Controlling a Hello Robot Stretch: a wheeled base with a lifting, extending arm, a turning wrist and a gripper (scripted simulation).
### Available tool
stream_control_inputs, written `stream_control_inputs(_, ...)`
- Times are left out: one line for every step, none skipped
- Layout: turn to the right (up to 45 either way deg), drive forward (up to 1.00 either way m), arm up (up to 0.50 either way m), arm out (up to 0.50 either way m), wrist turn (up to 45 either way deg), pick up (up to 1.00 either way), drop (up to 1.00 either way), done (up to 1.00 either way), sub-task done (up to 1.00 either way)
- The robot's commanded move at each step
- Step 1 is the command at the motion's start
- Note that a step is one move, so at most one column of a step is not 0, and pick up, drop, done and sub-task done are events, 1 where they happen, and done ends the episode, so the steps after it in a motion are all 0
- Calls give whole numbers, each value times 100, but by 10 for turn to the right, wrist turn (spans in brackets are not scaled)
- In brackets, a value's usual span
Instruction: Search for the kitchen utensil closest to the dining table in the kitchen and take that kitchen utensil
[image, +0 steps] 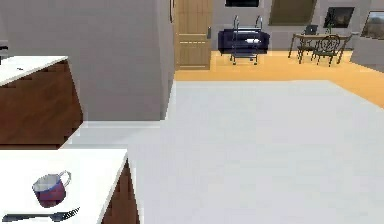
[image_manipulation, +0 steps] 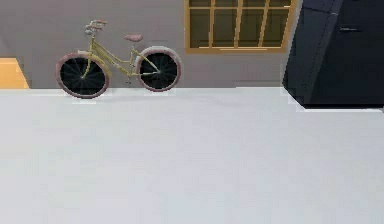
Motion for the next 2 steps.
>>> stream_control_inputs(0, 80, 0, 0, 0, 0, 0, 0, 0)
stream_control_inputs(-360, 0, 0, 0, 0, 0, 0, 0, 0)
